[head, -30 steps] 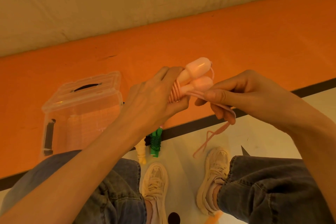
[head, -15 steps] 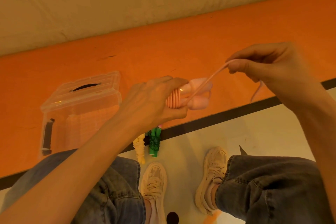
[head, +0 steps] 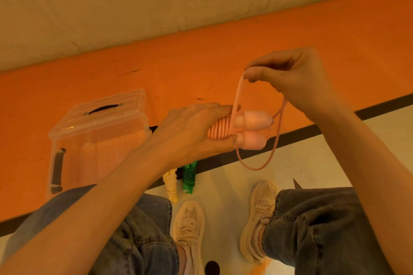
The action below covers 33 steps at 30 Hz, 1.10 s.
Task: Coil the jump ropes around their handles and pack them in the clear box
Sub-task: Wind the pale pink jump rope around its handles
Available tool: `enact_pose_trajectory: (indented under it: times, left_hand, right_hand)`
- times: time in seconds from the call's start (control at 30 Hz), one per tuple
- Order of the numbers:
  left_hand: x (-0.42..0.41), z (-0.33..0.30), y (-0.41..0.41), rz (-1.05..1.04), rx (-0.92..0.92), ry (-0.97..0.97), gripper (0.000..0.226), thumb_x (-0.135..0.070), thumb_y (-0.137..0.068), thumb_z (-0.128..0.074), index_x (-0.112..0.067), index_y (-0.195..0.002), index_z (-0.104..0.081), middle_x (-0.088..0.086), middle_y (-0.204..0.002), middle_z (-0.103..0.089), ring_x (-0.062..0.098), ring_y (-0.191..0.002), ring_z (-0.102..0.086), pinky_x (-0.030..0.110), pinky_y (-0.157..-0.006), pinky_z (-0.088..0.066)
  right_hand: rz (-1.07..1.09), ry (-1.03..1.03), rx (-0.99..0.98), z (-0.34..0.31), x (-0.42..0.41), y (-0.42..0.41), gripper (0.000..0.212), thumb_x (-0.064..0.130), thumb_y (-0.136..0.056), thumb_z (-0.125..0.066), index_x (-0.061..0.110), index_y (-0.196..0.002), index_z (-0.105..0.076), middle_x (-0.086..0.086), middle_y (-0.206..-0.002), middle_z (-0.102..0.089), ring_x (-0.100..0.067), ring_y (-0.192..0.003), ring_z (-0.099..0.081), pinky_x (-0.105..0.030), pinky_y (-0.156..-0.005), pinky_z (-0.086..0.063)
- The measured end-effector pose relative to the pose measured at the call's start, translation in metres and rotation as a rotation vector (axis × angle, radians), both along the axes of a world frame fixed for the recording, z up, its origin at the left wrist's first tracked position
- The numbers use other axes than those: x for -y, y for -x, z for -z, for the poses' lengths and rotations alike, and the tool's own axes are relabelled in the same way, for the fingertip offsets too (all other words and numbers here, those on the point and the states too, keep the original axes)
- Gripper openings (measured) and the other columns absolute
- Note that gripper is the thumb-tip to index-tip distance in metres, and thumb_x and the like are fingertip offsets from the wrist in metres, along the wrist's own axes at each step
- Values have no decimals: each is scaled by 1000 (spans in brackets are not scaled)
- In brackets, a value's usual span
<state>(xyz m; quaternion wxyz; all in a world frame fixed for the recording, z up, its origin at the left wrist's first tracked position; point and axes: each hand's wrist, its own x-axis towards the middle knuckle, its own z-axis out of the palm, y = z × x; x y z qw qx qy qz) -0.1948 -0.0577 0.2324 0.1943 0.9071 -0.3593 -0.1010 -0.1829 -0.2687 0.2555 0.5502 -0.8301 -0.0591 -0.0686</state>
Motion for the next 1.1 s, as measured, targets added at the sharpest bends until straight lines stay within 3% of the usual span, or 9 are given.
enact_pose_trajectory:
  times: [0.17, 0.23, 0.33, 0.43, 0.6, 0.7, 0.83, 0.97, 1.1]
  left_hand:
    - [-1, -4, 5, -14, -22, 171, 77, -71, -77, -43, -45, -141, -10, -15, -101, -62, 5, -78, -59, 31, -65, -44]
    - [-1, -4, 5, 16, 22, 183, 69, -67, -79, -46, -43, -139, -23, -17, -103, -57, 5, -82, -56, 29, -63, -43]
    - [-2, -1, 3, 34, 9, 258, 63, -64, -77, -57, -36, -132, -42, -22, -108, -51, 3, -91, -54, 36, -66, -50]
    - [-3, 0, 1, 22, 88, 297, 66, -63, -74, -62, -33, -131, -47, -13, -120, -47, 4, -100, -51, 36, -64, -50]
    - [-5, -2, -3, -12, 124, 317, 63, -59, -77, -62, -26, -129, -51, -12, -121, -46, 3, -101, -50, 34, -64, -52]
    - [-5, -1, -2, -79, 139, 318, 58, -61, -78, -58, -27, -125, -50, -18, -110, -47, -2, -92, -47, 25, -65, -49]
    - [-5, -1, -1, -165, 198, 314, 52, -63, -80, -55, -32, -122, -47, -24, -103, -43, -7, -85, -42, 23, -63, -47]
    - [-5, -1, -2, -189, 196, 293, 52, -63, -82, -56, -34, -124, -47, -25, -104, -43, -5, -86, -43, 28, -62, -48]
    - [-5, 1, -2, -225, 193, 281, 55, -64, -81, -54, -31, -124, -46, -23, -106, -43, -3, -83, -43, 18, -60, -42]
  right_hand:
    - [25, -11, -159, 4, 4, -2, 13, 15, -80, -73, 8, -91, -74, -2, -70, -70, 3, -44, -47, -8, -45, -33]
    - [30, -19, -204, 6, 5, -2, 10, 19, -78, -75, 15, -87, -75, 5, -65, -71, 0, -44, -39, -14, -43, -32]
    - [28, -6, -242, 7, 5, -2, 7, 23, -77, -75, 21, -84, -75, 4, -70, -73, -5, -54, -49, -18, -49, -39]
    - [25, 18, -269, 6, 5, -1, 6, 24, -77, -75, 23, -83, -75, 3, -74, -74, -11, -67, -59, -24, -58, -46]
    - [33, 117, -357, 8, 7, 0, 18, 13, -86, -66, 29, -82, -73, 9, -82, -73, -6, -72, -62, -17, -52, -47]
    - [41, 183, -397, 6, 8, 2, 34, -3, -88, -56, 25, -83, -74, 4, -69, -70, -2, -54, -55, -15, -44, -44]
    - [1, 214, -463, 4, 8, 4, 53, -4, -86, -56, 31, -47, -67, 6, -43, -60, 3, -38, -48, -9, -40, -40]
    - [-38, 290, -514, 2, 5, 6, 46, 1, -88, -57, 28, -52, -64, 5, -47, -62, 4, -38, -48, -6, -40, -39]
    - [-104, 214, -566, -3, 1, 12, 21, 9, -89, -61, 20, -73, -70, 14, -48, -63, 7, -41, -53, -6, -42, -40]
